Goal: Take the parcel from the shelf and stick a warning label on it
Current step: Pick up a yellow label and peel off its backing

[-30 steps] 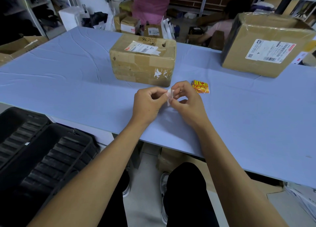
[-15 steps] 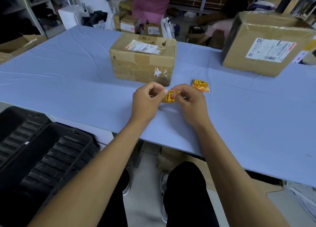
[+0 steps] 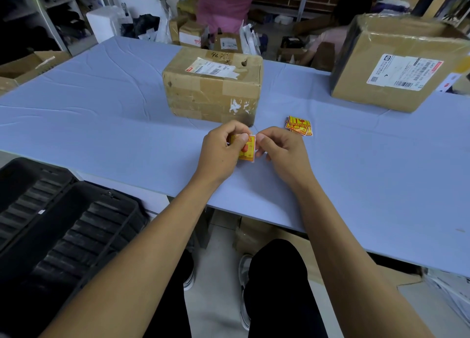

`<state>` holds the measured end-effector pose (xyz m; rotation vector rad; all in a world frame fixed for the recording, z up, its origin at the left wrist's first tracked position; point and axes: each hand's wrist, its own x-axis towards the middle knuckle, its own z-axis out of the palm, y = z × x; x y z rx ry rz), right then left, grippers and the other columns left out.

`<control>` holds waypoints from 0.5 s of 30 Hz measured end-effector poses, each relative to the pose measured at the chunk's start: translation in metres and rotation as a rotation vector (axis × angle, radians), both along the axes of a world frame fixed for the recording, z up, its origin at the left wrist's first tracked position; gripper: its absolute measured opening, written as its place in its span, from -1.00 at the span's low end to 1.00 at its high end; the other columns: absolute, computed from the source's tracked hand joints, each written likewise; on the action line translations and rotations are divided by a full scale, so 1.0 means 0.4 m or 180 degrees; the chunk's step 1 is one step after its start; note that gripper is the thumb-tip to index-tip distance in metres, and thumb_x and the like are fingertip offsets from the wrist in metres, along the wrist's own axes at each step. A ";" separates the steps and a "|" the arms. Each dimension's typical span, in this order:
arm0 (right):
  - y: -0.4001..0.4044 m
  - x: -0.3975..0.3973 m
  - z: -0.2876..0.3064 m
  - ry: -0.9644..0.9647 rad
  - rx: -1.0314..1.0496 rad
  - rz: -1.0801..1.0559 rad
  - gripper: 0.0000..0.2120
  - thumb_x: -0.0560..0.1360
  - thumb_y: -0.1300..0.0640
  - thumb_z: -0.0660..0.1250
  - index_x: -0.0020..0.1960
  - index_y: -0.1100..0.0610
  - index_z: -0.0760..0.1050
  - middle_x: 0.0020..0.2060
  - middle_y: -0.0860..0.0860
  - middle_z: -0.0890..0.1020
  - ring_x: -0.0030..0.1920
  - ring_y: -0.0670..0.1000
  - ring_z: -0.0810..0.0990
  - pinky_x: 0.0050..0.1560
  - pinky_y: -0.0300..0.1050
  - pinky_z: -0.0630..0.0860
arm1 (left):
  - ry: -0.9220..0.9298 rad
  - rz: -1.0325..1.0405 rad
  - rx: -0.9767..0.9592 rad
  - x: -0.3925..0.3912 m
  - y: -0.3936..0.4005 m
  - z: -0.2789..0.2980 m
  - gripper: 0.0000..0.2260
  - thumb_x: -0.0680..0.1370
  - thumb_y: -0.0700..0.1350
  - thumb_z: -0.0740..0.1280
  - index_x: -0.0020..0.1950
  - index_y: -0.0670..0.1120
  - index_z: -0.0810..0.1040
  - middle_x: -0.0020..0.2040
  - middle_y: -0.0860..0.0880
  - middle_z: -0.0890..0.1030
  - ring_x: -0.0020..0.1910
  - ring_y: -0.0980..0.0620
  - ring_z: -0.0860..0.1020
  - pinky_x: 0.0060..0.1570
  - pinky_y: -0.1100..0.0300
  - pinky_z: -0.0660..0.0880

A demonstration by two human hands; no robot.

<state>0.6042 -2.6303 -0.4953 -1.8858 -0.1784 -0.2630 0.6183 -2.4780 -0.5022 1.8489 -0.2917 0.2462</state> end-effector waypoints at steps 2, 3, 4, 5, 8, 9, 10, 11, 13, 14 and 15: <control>0.000 0.001 0.002 0.0066 0.0074 0.0027 -0.83 0.57 0.31 0.25 -0.14 0.25 0.59 -0.36 -0.03 0.62 -0.36 -0.21 0.59 -0.26 -0.35 0.44 | 0.0023 -0.0030 0.0035 0.001 0.000 -0.002 -0.87 0.57 -0.22 0.31 -0.10 -0.03 0.61 -0.23 0.08 0.60 -0.23 0.11 0.54 -0.20 0.22 0.51; 0.000 0.000 0.003 0.0099 0.0086 0.0028 -0.83 0.57 0.32 0.25 -0.14 0.26 0.58 -0.37 -0.02 0.62 -0.37 -0.21 0.59 -0.27 -0.36 0.44 | 0.0002 -0.0040 0.0078 0.000 0.000 -0.002 -0.88 0.57 -0.21 0.32 -0.09 -0.04 0.62 -0.23 0.09 0.60 -0.24 0.13 0.54 -0.21 0.25 0.49; 0.002 0.000 0.003 0.0126 0.0087 0.0031 -0.82 0.57 0.32 0.25 -0.15 0.26 0.58 -0.38 -0.01 0.62 -0.38 -0.21 0.58 -0.28 -0.36 0.44 | -0.0019 -0.0037 0.0120 0.000 -0.002 -0.001 -0.89 0.57 -0.21 0.32 -0.08 -0.05 0.62 -0.23 0.10 0.59 -0.25 0.15 0.53 -0.21 0.28 0.48; 0.003 -0.001 0.005 0.0144 0.0087 0.0034 -0.82 0.56 0.31 0.25 -0.16 0.24 0.59 -0.39 0.00 0.62 -0.38 -0.20 0.58 -0.28 -0.33 0.45 | -0.0029 -0.0031 0.0145 0.000 -0.002 0.000 -0.90 0.57 -0.20 0.33 -0.08 -0.06 0.62 -0.24 0.11 0.59 -0.26 0.16 0.52 -0.22 0.30 0.46; 0.003 0.001 0.005 0.0157 0.0069 0.0040 -0.81 0.54 0.27 0.26 -0.20 0.17 0.59 -0.39 0.01 0.63 -0.38 -0.12 0.58 -0.28 -0.20 0.45 | -0.0007 0.0008 0.0138 -0.002 -0.003 0.000 -0.92 0.56 -0.20 0.34 -0.07 -0.07 0.63 -0.25 0.11 0.58 -0.28 0.19 0.50 -0.24 0.37 0.42; 0.002 0.002 0.004 0.0152 0.0050 0.0042 -0.81 0.54 0.27 0.27 -0.20 0.16 0.59 -0.39 0.01 0.62 -0.37 -0.10 0.57 -0.29 -0.19 0.45 | -0.0006 0.0017 0.0151 -0.003 -0.003 0.001 -0.92 0.56 -0.20 0.34 -0.07 -0.07 0.63 -0.23 0.10 0.58 -0.26 0.18 0.50 -0.24 0.39 0.40; 0.001 0.002 0.003 0.0143 0.0024 0.0048 -0.82 0.53 0.28 0.27 -0.20 0.17 0.59 -0.40 0.00 0.61 -0.37 -0.10 0.56 -0.29 -0.19 0.44 | -0.0013 0.0023 0.0182 -0.003 -0.004 0.001 -0.92 0.56 -0.19 0.34 -0.06 -0.07 0.63 -0.21 0.09 0.59 -0.24 0.18 0.51 -0.23 0.40 0.39; 0.000 0.002 0.001 0.0134 -0.0001 0.0056 -0.82 0.53 0.29 0.27 -0.19 0.20 0.59 -0.41 -0.01 0.61 -0.38 -0.11 0.55 -0.29 -0.20 0.44 | -0.0029 0.0027 0.0218 -0.003 -0.004 0.001 -0.92 0.56 -0.18 0.34 -0.05 -0.07 0.63 -0.18 0.08 0.60 -0.22 0.18 0.51 -0.21 0.42 0.38; -0.001 0.002 0.001 0.0134 -0.0020 0.0071 -0.83 0.54 0.30 0.26 -0.17 0.25 0.59 -0.39 -0.01 0.61 -0.38 -0.14 0.56 -0.28 -0.24 0.44 | -0.0098 0.0088 0.0317 -0.002 -0.006 0.000 -0.93 0.55 -0.17 0.35 -0.01 -0.05 0.62 -0.08 0.03 0.61 -0.12 0.13 0.53 -0.14 0.39 0.38; -0.002 0.002 0.001 0.0147 -0.0010 0.0061 -0.83 0.55 0.29 0.26 -0.17 0.25 0.59 -0.38 0.00 0.62 -0.38 -0.15 0.57 -0.29 -0.25 0.44 | -0.0141 0.0159 0.0354 -0.002 -0.007 0.000 -0.91 0.54 -0.16 0.37 0.02 -0.04 0.61 -0.02 0.00 0.59 -0.05 0.09 0.53 -0.08 0.36 0.40; -0.002 0.001 0.002 0.0159 0.0011 0.0034 -0.82 0.56 0.29 0.26 -0.16 0.24 0.59 -0.36 0.01 0.63 -0.38 -0.15 0.57 -0.30 -0.27 0.44 | -0.0168 0.0246 0.0362 -0.001 -0.008 -0.001 -0.88 0.51 -0.15 0.39 0.04 -0.03 0.59 0.03 -0.02 0.55 0.02 0.06 0.51 -0.02 0.33 0.40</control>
